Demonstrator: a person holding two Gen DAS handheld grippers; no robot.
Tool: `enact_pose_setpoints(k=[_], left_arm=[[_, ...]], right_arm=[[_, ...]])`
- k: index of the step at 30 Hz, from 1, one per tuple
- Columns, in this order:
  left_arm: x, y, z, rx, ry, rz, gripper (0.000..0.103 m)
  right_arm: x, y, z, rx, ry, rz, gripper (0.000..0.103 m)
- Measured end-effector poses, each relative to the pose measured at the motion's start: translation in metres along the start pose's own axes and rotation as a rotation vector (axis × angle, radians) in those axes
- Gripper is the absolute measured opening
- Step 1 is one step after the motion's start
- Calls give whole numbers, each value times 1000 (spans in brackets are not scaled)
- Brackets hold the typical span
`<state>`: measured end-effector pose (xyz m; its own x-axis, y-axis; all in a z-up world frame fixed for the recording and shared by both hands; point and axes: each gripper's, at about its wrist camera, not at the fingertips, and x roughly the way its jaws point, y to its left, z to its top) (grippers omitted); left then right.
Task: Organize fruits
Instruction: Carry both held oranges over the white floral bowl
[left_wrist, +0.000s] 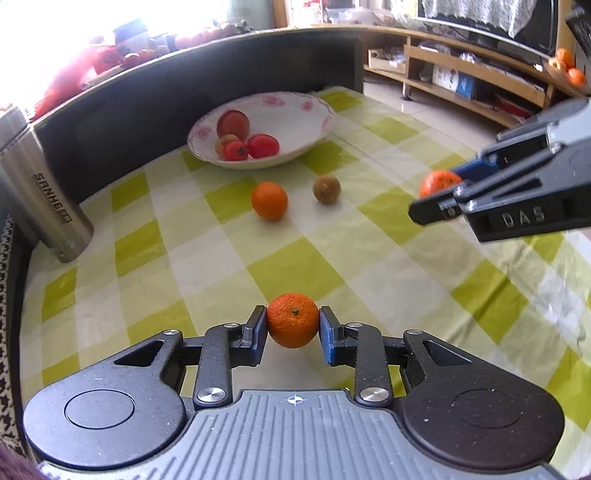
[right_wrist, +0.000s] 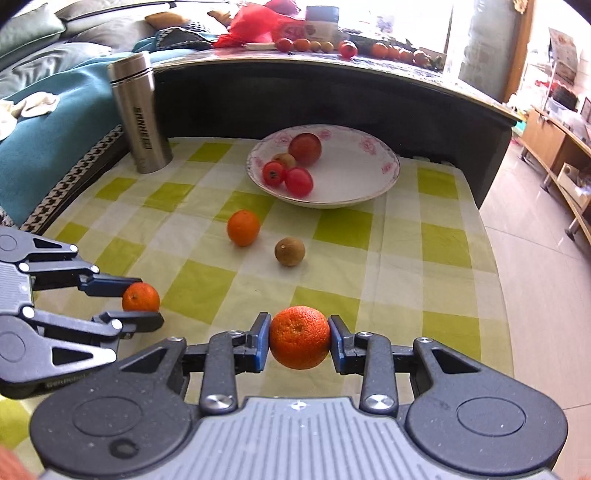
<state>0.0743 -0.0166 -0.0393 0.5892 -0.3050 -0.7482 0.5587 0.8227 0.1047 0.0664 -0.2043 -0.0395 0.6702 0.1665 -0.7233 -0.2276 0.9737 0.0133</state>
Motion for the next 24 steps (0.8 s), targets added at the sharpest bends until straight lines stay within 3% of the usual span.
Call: enact_pose_setpoints(k=[11,24], left_arm=[[14,22,41,-44,-61,21,37],[36,22,92,-6,-116,47,37]], right_arm=[[25,-8,33,21,-28,-31,38],[42,-30,71,43,-81,-49,38]])
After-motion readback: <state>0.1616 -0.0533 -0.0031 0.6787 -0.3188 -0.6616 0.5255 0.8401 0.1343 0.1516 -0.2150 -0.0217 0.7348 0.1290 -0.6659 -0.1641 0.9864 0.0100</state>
